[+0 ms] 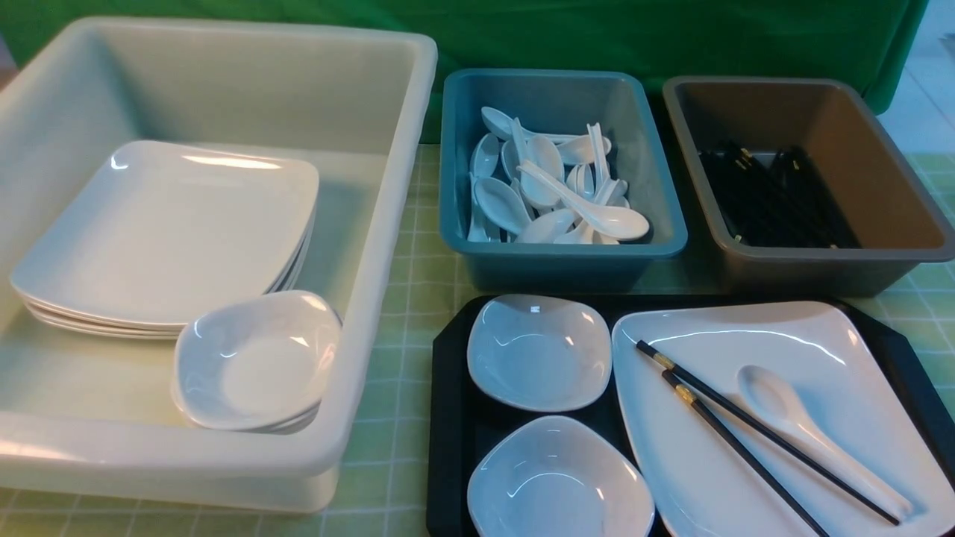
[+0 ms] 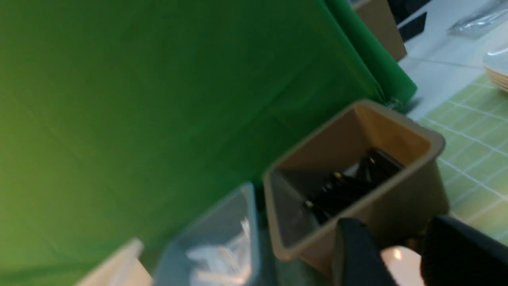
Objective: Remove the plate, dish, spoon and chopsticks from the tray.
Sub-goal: Use the right arm to grab a pair of chopsticks from the plate
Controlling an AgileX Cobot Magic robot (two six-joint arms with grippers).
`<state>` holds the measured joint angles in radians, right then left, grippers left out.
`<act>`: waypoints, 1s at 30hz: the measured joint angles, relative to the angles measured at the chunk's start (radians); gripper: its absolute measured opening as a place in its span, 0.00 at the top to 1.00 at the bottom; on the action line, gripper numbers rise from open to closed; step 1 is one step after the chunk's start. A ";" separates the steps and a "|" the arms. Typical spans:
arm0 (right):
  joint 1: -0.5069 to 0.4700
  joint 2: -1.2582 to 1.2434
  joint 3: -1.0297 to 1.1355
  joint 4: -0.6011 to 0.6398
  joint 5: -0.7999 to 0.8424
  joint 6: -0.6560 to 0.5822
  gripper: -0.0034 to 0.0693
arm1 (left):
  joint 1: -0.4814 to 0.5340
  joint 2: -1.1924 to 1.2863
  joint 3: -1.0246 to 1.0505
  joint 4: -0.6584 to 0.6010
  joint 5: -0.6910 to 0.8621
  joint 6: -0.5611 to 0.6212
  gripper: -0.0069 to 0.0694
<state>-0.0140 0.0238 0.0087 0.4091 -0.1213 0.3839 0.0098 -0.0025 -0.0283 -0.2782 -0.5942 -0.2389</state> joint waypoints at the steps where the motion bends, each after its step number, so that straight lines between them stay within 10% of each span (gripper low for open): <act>1: 0.000 0.000 0.000 0.007 -0.009 0.000 0.62 | 0.000 0.000 -0.028 -0.001 0.017 0.000 0.88; 9: 0.001 0.000 -0.025 -0.048 -0.153 -0.018 0.64 | 0.000 0.141 -0.439 0.036 0.430 0.000 0.93; 19: 0.097 0.453 -0.714 -0.354 0.720 -0.283 0.94 | 0.000 0.700 -0.665 -0.027 1.208 0.173 0.93; 25: 0.110 0.924 -1.011 -0.348 1.230 -0.487 0.95 | 0.000 0.911 -0.665 -0.165 1.369 0.368 0.93; 30: 0.118 1.193 -1.105 -0.152 1.300 -0.711 0.95 | 0.000 0.948 -0.665 -0.219 1.393 0.429 0.93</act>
<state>0.1045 1.2164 -1.0959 0.2574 1.1783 -0.3268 0.0098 0.9460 -0.6932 -0.4973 0.7987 0.1902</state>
